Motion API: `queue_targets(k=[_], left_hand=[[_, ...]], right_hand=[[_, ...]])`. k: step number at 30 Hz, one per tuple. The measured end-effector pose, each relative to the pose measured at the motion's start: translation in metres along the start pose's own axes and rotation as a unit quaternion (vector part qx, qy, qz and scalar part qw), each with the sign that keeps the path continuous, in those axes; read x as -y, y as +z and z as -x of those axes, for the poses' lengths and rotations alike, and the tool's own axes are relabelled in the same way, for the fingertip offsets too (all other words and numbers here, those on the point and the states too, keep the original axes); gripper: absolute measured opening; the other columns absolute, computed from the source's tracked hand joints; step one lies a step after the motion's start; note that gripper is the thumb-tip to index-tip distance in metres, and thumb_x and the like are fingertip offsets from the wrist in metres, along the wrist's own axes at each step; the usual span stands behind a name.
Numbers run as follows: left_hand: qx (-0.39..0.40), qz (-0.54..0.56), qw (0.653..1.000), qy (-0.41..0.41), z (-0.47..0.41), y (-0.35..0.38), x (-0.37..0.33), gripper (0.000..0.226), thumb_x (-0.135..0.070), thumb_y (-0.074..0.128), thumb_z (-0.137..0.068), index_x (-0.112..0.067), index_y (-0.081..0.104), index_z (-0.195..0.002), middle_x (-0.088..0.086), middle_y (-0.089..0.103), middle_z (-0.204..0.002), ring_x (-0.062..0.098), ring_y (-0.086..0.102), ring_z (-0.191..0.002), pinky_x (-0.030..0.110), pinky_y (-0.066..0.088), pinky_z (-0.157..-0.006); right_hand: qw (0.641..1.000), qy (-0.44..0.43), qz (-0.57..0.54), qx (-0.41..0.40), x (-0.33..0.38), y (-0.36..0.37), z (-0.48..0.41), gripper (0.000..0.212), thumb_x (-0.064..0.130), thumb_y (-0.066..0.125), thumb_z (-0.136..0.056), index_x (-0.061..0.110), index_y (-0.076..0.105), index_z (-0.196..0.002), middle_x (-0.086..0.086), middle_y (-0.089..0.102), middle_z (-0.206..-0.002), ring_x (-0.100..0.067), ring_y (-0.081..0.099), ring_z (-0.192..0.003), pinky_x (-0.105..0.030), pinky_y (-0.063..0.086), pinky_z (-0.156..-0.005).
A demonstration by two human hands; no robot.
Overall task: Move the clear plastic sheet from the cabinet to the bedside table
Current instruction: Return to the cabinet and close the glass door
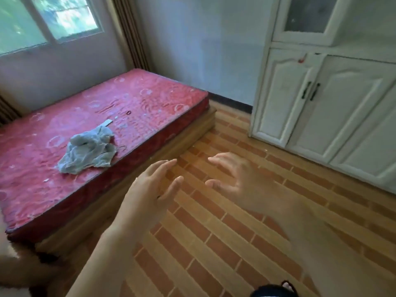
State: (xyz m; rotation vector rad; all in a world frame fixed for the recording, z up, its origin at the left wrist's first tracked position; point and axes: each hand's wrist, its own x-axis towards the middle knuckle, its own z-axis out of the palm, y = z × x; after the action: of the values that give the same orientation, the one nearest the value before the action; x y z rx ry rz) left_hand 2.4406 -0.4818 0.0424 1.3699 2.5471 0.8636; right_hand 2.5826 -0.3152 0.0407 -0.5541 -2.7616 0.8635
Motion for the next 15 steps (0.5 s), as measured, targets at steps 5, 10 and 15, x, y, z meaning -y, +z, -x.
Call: queue_targets(k=[5,10,15], left_hand=[[0.090,0.000,0.991,0.095,-0.058,0.072,-0.095,0.054,-0.060,0.038,-0.085,-0.038,0.040,-0.134,-0.012,0.042,-0.139,0.004,0.046,-0.118,0.026,0.038,-0.098],[0.154,0.017,0.971,0.180,-0.099,0.155,-0.213,0.056,-0.057,0.036,-0.084,-0.038,0.036,-0.136,-0.012,0.037,-0.143,0.007,0.041,-0.123,0.025,0.035,-0.097],[0.195,0.001,0.949,0.247,-0.124,0.231,-0.323,0.063,-0.061,0.027,-0.080,-0.036,0.030,-0.138,-0.010,0.035,-0.145,0.012,0.037,-0.129,0.027,0.032,-0.100]], right_hand=[[0.992,0.108,0.013,-0.060,-0.083,-0.068,0.062,0.062,0.061,0.046,-0.083,0.037,0.030,-0.138,0.017,0.029,-0.147,-0.006,0.028,-0.134,-0.028,0.026,-0.104],[0.976,0.188,0.027,-0.103,-0.171,-0.141,0.132,0.061,0.060,0.043,-0.085,0.037,0.028,-0.139,0.018,0.026,-0.148,-0.005,0.027,-0.134,-0.023,0.022,-0.100],[0.955,0.252,0.049,-0.150,-0.249,-0.203,0.193,0.062,0.061,0.042,-0.085,0.036,0.026,-0.140,0.018,0.025,-0.148,-0.003,0.024,-0.134,-0.022,0.020,-0.101]])
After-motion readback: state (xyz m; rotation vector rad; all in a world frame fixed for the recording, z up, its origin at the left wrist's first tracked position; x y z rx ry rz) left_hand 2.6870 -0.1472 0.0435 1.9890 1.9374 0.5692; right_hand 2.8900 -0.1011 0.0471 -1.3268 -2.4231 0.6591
